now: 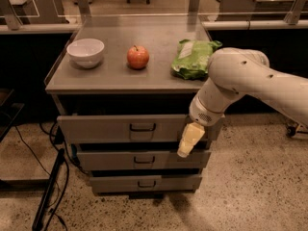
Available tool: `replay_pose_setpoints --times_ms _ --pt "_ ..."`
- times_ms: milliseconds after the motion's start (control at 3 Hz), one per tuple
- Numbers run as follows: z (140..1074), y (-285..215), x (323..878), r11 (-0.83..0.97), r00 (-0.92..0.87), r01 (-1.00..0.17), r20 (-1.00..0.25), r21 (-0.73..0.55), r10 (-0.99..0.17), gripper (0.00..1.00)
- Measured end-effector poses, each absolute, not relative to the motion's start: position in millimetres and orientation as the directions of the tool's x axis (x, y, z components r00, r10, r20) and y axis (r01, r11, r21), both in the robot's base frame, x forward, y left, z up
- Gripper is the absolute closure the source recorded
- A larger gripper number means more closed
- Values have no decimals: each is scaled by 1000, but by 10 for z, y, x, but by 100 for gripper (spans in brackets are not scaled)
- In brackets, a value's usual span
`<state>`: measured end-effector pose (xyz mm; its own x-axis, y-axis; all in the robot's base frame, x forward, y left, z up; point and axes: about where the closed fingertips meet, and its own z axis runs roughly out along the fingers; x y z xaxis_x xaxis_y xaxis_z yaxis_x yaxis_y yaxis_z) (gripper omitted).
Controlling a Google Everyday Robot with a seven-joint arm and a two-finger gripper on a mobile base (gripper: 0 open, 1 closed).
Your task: Open top drawer
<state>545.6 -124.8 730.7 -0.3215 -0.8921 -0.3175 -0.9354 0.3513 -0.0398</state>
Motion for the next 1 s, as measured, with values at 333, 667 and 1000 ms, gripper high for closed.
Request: replay_pose_setpoints --times_ms 333,667,1000 --pt "7247 -1202 5682 349 -316 -936 -319 -50 -894 0" --pt "7126 -1140 5839 343 -314 -938 -313 -41 -896 0" --pt "6988 -1063 5905 336 -313 -942 -311 -23 -898 0"
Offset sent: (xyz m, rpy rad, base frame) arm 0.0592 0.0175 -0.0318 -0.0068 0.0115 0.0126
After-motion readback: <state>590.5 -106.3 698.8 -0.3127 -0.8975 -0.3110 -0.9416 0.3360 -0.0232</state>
